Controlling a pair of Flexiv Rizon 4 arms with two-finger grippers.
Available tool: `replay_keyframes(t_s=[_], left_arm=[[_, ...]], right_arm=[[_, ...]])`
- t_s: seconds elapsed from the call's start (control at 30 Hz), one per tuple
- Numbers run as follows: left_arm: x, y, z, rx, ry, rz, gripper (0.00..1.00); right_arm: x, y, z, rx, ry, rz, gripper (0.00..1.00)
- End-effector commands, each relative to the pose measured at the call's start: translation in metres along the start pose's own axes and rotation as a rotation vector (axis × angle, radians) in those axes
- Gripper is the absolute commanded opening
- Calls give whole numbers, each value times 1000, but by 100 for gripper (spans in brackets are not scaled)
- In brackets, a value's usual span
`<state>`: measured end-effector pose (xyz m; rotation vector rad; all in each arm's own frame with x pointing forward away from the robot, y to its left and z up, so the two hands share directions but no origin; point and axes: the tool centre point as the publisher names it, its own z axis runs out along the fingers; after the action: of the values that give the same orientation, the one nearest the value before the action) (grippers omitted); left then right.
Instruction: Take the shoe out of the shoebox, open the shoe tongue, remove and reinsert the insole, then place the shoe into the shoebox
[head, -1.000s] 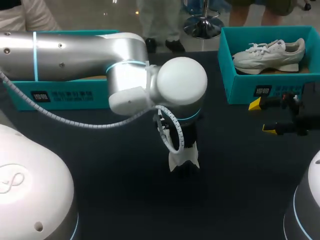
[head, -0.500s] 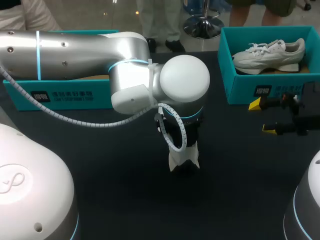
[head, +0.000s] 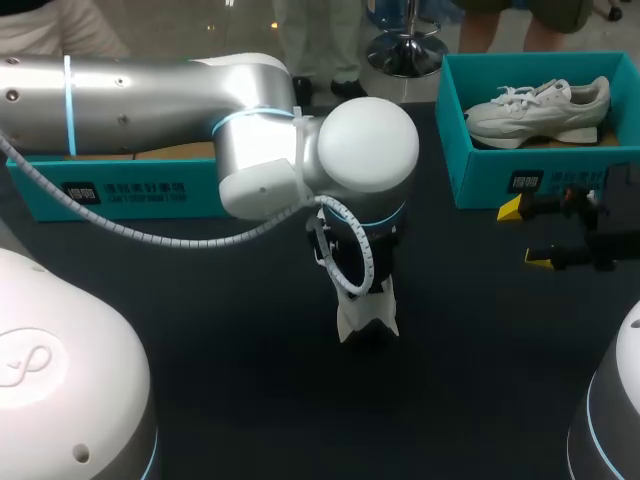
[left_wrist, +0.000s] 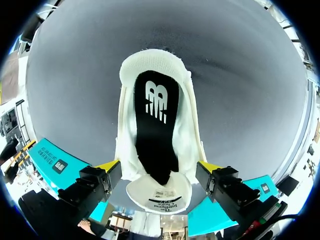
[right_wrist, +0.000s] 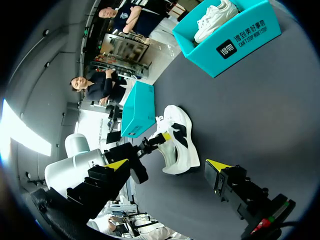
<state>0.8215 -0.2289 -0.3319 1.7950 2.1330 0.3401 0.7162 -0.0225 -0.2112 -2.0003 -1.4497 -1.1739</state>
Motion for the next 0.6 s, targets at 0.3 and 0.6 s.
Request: replay_keyframes(t_s=[0.3,0.6], left_arm=[[3,15,-14,17,1,-13,100],[0,38,-44,-5,-23,-19,100]], right_arm=[[0,-1,0,-1,-4,1,100],[0,-1,0,-1,-4,1,100]])
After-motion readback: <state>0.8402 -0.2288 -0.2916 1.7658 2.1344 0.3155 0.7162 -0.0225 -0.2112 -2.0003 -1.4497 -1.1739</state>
